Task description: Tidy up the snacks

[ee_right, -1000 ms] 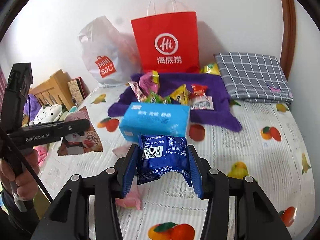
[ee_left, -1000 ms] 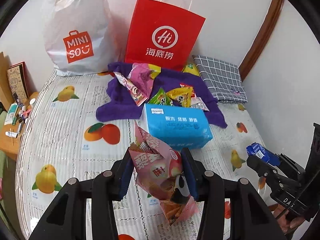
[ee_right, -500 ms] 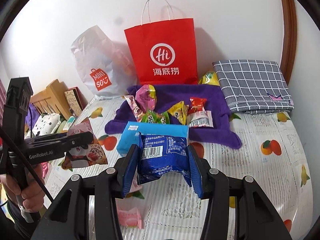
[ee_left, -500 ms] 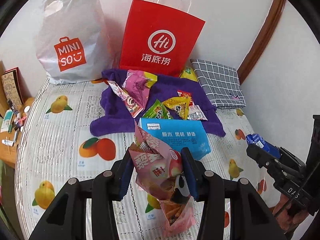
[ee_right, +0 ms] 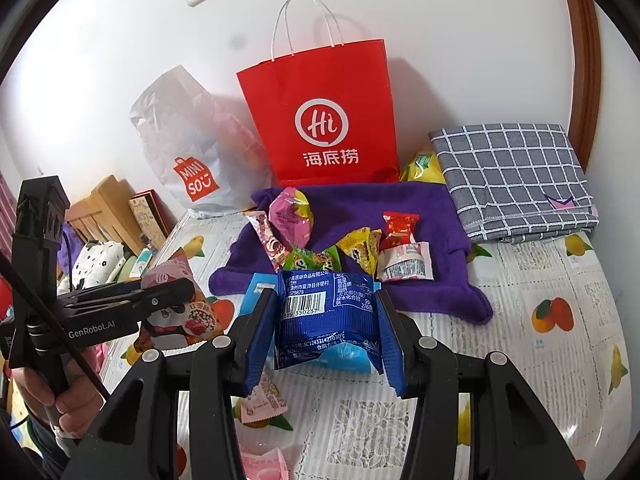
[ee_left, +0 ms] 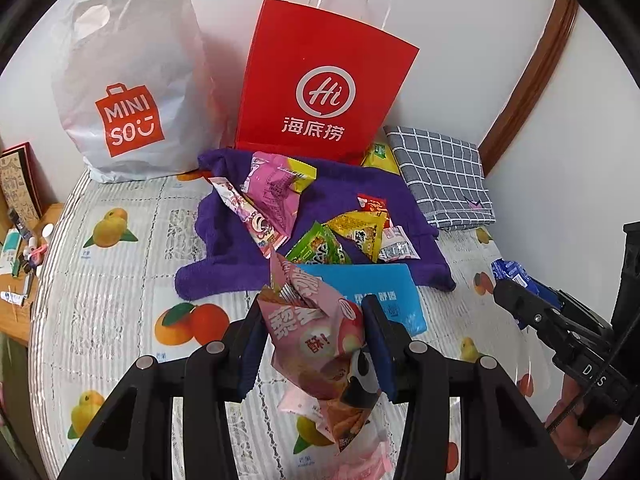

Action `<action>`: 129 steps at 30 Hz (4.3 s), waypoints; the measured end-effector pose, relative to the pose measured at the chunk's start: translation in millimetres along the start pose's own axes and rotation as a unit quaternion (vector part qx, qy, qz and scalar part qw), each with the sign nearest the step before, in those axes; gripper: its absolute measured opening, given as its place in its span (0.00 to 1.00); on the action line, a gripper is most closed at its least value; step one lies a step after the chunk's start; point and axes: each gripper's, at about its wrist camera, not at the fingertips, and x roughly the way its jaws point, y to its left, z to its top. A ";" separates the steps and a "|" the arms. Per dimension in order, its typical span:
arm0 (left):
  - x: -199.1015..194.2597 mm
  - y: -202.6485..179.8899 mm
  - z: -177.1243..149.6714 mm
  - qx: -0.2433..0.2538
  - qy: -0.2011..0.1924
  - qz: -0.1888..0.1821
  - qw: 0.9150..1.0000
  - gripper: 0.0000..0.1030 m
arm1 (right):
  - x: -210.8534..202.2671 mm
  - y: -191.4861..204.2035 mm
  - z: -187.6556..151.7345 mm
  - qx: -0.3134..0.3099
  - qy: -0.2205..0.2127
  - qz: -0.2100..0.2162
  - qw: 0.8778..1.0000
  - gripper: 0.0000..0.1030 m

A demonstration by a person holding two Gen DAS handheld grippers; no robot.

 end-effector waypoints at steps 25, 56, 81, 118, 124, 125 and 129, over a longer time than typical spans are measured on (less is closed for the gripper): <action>30.6 2.4 27.8 0.009 0.013 -0.003 1.000 0.43 | 32.7 -16.3 20.9 0.014 0.012 -0.009 1.000 0.47; 58.4 14.9 51.1 0.020 0.022 0.007 1.000 0.43 | 68.6 -31.3 45.1 0.015 0.012 -0.024 1.000 0.47; 91.1 20.1 77.5 0.022 0.033 0.028 0.999 0.43 | 102.5 -55.2 70.7 0.022 0.006 -0.033 0.999 0.47; 134.2 17.7 103.3 0.018 0.045 0.020 0.999 0.43 | 152.9 -94.4 94.0 0.005 0.012 -0.034 0.999 0.47; 151.4 14.5 104.1 0.021 0.053 0.031 0.998 0.43 | 180.1 -102.9 85.3 0.006 0.048 -0.029 0.998 0.47; 153.0 14.6 103.9 0.020 0.050 0.031 0.998 0.43 | 182.0 -103.0 83.8 0.005 0.050 -0.029 0.998 0.47; 157.8 13.4 104.6 0.022 0.040 0.034 0.998 0.44 | 194.0 -104.1 78.6 -0.001 0.067 -0.029 0.997 0.47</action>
